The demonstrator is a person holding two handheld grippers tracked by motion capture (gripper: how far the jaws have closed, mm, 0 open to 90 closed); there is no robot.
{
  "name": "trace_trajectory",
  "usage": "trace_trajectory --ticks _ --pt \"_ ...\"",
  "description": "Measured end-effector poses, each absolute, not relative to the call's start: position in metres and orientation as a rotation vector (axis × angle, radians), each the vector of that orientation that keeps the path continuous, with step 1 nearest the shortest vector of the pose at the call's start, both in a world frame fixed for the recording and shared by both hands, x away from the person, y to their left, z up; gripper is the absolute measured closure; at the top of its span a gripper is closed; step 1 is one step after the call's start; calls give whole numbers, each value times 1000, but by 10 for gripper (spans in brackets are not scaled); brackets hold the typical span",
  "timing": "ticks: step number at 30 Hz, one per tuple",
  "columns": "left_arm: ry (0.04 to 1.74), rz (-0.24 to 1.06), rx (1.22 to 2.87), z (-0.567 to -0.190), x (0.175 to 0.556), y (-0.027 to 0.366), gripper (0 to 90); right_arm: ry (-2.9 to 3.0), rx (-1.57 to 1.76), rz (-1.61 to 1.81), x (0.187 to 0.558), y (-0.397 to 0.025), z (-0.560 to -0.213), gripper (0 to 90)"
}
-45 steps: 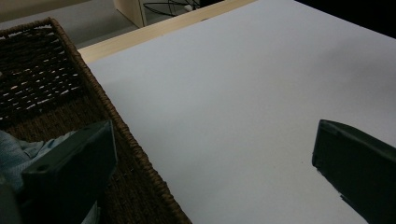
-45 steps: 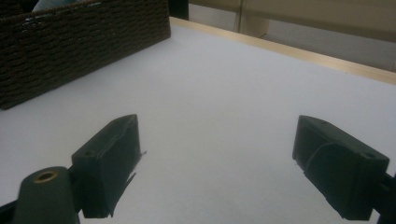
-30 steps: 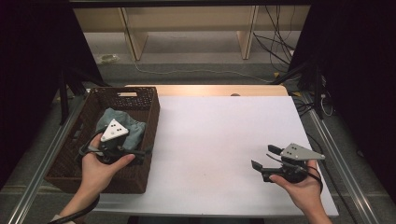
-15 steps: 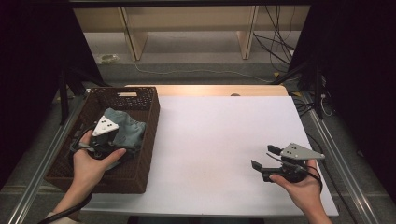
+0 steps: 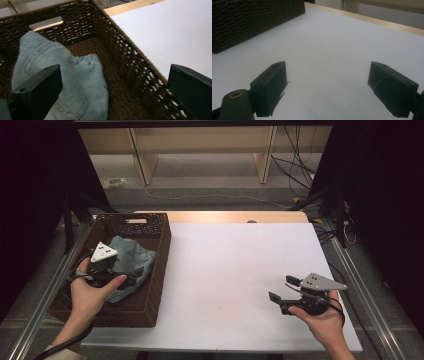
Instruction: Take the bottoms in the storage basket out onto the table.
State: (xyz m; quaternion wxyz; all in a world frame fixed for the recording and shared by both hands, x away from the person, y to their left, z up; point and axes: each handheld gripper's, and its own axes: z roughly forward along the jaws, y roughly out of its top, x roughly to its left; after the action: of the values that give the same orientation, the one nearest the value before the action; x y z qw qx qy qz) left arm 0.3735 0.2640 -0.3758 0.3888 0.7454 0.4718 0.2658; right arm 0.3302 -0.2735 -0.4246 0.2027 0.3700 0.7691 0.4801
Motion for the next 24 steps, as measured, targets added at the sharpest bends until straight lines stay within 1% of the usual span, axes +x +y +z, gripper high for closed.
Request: trace_trajectory --ticks 11,18,23,24 --pt "1326 738 1880 -384 390 280 0 2153 1031 1335 331 -273 -425 166" --pt "1398 743 1885 -392 410 284 0 2160 1032 1329 332 -271 -427 166" --pt "1518 731 1884 -403 427 288 0 2157 1036 1325 332 -271 -427 166" --pt "1518 731 1884 -403 427 288 0 2157 1036 1325 332 -271 -427 166"
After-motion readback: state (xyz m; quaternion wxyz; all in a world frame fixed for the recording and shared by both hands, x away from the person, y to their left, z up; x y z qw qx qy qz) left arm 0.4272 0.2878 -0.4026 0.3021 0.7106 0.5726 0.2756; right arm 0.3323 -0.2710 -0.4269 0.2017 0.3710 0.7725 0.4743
